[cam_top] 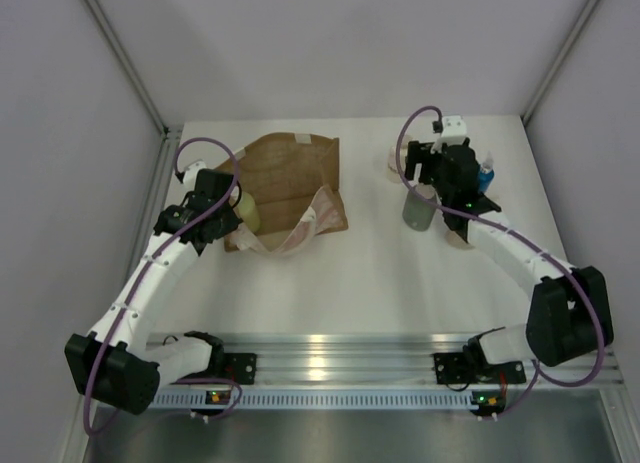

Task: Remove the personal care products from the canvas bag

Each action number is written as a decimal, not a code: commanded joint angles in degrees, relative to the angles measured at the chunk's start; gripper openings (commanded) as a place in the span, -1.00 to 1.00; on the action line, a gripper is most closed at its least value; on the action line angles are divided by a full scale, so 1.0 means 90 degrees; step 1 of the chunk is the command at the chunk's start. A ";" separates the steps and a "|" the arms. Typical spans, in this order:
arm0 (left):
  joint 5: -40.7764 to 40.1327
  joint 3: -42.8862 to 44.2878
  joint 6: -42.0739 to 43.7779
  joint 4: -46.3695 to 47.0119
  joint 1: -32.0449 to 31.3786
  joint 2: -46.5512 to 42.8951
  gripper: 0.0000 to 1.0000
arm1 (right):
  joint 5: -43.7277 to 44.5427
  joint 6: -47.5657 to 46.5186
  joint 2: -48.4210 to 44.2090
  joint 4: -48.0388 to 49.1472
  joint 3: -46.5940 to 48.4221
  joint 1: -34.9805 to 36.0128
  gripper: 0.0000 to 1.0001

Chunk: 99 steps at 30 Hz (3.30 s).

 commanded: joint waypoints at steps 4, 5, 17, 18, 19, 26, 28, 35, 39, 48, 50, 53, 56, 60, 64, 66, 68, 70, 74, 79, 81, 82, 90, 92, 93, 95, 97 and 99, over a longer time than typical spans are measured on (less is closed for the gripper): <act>0.0069 0.0053 -0.0037 -0.0391 -0.0002 0.0023 -1.00 | -0.0411 0.0216 -0.0499 -0.0186 0.0837 0.0073 0.69; 0.0050 0.0043 -0.0076 -0.0391 -0.0002 0.0003 -1.00 | -0.0441 0.0245 -0.0528 -0.0255 0.0935 0.0112 0.69; -0.0458 0.0286 -0.0203 -0.0537 -0.0002 -0.0076 -1.00 | -0.1515 0.1456 -0.0120 -0.1309 0.2449 0.1710 0.61; -0.0603 0.0316 -0.0242 -0.0653 -0.0002 -0.0065 -1.00 | -0.1516 0.1505 -0.0022 -0.1484 0.2721 0.1946 0.60; -0.0672 0.0346 -0.0319 -0.0703 -0.0002 -0.0046 -1.00 | -0.1438 0.1563 0.0086 -0.1534 0.2849 0.2170 0.58; -0.1122 0.0755 -0.0652 -0.1201 -0.0002 0.0179 -1.00 | -0.1107 0.1671 0.2076 -0.2168 0.4820 0.3870 0.52; -0.1229 0.0805 -0.0759 -0.1396 -0.0002 0.0198 -1.00 | -0.0834 0.1797 0.2613 -0.2705 0.5738 0.4037 0.44; -0.1241 0.0581 -0.0994 -0.1436 0.0008 0.0004 -1.00 | 0.0201 0.2471 0.4305 -0.3302 0.7312 0.4428 0.42; -0.1162 0.0405 -0.1355 -0.1426 0.0008 -0.0221 -1.00 | 0.0418 0.2531 0.4666 -0.3302 0.7498 0.4585 0.38; -0.0840 0.0151 -0.1599 -0.1416 -0.0001 -0.0241 -1.00 | 0.0603 0.2268 0.5857 -0.3302 0.8494 0.4722 0.37; -0.0683 0.0082 -0.1638 -0.1416 -0.0002 -0.0251 -1.00 | 0.0565 0.2199 0.6170 -0.3293 0.8689 0.4683 0.38; -0.0595 0.0004 -0.1658 -0.1416 -0.0002 -0.0348 -1.00 | 0.0574 0.2179 0.6424 -0.3293 0.8817 0.4653 0.39; -0.0614 0.0004 -0.1532 -0.1426 0.0008 -0.0397 -1.00 | 0.0603 0.2082 0.6620 -0.3293 0.8944 0.4653 0.38; -0.0517 0.0043 -0.1356 -0.1426 -0.0002 -0.0417 -1.00 | 0.0779 0.1887 0.6854 -0.3254 0.9061 0.4653 0.39; -0.0439 0.0111 -0.1229 -0.1426 -0.0002 -0.0407 -1.00 | 0.0819 0.1740 0.7244 -0.3176 0.9413 0.4556 0.08; -0.0419 0.0121 -0.1199 -0.1416 -0.0002 -0.0407 -1.00 | 0.0838 0.1604 0.7235 -0.3088 0.9345 0.4546 -0.16; -0.0429 0.0111 -0.1189 -0.1406 -0.0002 -0.0388 -1.00 | 0.0799 0.1438 0.7109 -0.2894 0.9141 0.4555 -0.48; -0.0449 0.0092 -0.1160 -0.1406 -0.0002 -0.0358 -1.00 | 0.0750 0.1174 0.6836 -0.2620 0.8684 0.4556 -0.71; -0.0546 0.0111 -0.1092 -0.1416 -0.0002 -0.0348 -1.00 | 0.0546 0.0959 0.6358 -0.2190 0.8320 0.4536 -1.00; -0.0556 0.0219 -0.1082 -0.1406 -0.0002 -0.0358 -1.00 | 0.0195 0.0812 0.5372 -0.1633 0.7531 0.4497 -1.00; -0.0575 0.0248 -0.1053 -0.1406 -0.0002 -0.0358 -1.00 | 0.0125 0.0763 0.4943 -0.1467 0.7334 0.4507 -1.00; -0.0595 0.0248 -0.1043 -0.1406 0.0008 -0.0368 -1.00 | 0.0048 0.0734 0.4815 -0.1408 0.7169 0.4497 -1.00; -0.0391 0.0199 -0.1033 -0.1221 -0.0002 -0.0368 -1.00 | -0.0353 0.0539 0.3410 -0.0637 0.6055 0.4448 -1.00; -0.0322 0.0199 -0.1062 -0.1192 -0.0002 -0.0358 -1.00 | -0.0645 0.0383 0.3174 -0.0346 0.5810 0.4438 -1.00; -0.0283 0.0209 -0.1062 -0.1172 -0.0002 -0.0349 -1.00 | -0.0704 0.0373 0.2960 -0.0285 0.5732 0.4429 -1.00; -0.0263 0.0209 -0.1024 -0.1143 -0.0002 -0.0339 -1.00 | -0.0929 0.0314 0.2832 -0.0265 0.5741 0.4409 -1.00; -0.0214 0.0199 -0.0994 -0.1084 -0.0002 -0.0310 -1.00 | -0.1133 0.0304 0.2666 -0.0333 0.5809 0.4351 -1.00; -0.0185 0.0209 -0.1013 -0.1084 -0.0002 -0.0300 -1.00 | -0.1203 0.0343 0.2451 -0.0334 0.5829 0.4302 -1.00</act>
